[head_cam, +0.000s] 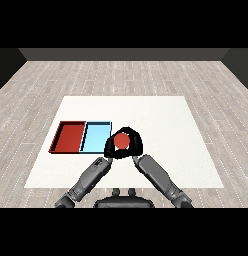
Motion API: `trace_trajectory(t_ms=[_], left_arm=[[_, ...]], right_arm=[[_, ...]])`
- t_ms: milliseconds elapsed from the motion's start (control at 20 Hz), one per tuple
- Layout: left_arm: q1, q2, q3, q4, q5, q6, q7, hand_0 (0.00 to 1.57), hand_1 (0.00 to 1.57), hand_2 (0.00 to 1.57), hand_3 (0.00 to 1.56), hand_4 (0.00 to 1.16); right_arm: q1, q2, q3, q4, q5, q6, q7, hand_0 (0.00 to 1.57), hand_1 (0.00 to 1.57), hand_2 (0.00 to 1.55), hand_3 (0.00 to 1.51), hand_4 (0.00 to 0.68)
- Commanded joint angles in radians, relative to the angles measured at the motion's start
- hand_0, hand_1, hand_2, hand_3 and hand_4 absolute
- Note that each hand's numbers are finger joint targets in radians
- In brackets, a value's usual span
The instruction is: Pick the red can and put it in the red box
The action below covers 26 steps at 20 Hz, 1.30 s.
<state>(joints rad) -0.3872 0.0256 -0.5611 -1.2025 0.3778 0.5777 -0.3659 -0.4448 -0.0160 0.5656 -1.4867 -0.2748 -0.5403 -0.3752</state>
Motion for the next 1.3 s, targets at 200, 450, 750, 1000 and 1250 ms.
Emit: trace_trajectory(t_ms=[200, 450, 750, 1000, 1250], left_arm=[[0.005, -0.025, 0.028, -0.029, 0.022, -0.009, -0.123, 1.57, 1.57, 1.57, 1.51, 1.15], [-0.018, -0.025, 0.080, -0.003, -0.008, -0.032, -0.110, 1.57, 1.57, 1.57, 1.51, 1.15], [0.012, -0.025, -0.007, -0.037, -0.002, 0.057, -0.103, 1.57, 1.57, 1.57, 1.50, 1.14], [0.065, 0.003, 0.034, -0.081, -0.052, 0.035, -0.083, 1.57, 1.57, 1.57, 1.48, 1.13], [0.075, -0.025, 0.045, -0.083, -0.066, 0.041, -0.106, 1.57, 1.57, 1.57, 1.47, 1.13]], right_arm=[[-0.002, 0.005, -0.002, 0.009, 0.038, -0.006, 0.107, 0.00, 0.00, 0.00, 0.00, 0.000], [-0.016, 0.016, -0.015, 0.013, 0.109, -0.006, 0.166, 0.00, 0.00, 0.00, 0.00, 0.000], [-0.020, 0.016, -0.008, 0.069, 0.036, -0.009, 0.098, 0.00, 0.00, 0.00, 0.00, 0.000], [0.002, 0.016, -0.066, -0.005, 0.105, 0.025, 0.186, 0.00, 0.00, 0.00, 0.00, 0.000], [0.051, -0.030, -0.165, -0.107, 0.053, 0.140, 0.231, 0.00, 0.00, 0.00, 0.00, 0.000]])
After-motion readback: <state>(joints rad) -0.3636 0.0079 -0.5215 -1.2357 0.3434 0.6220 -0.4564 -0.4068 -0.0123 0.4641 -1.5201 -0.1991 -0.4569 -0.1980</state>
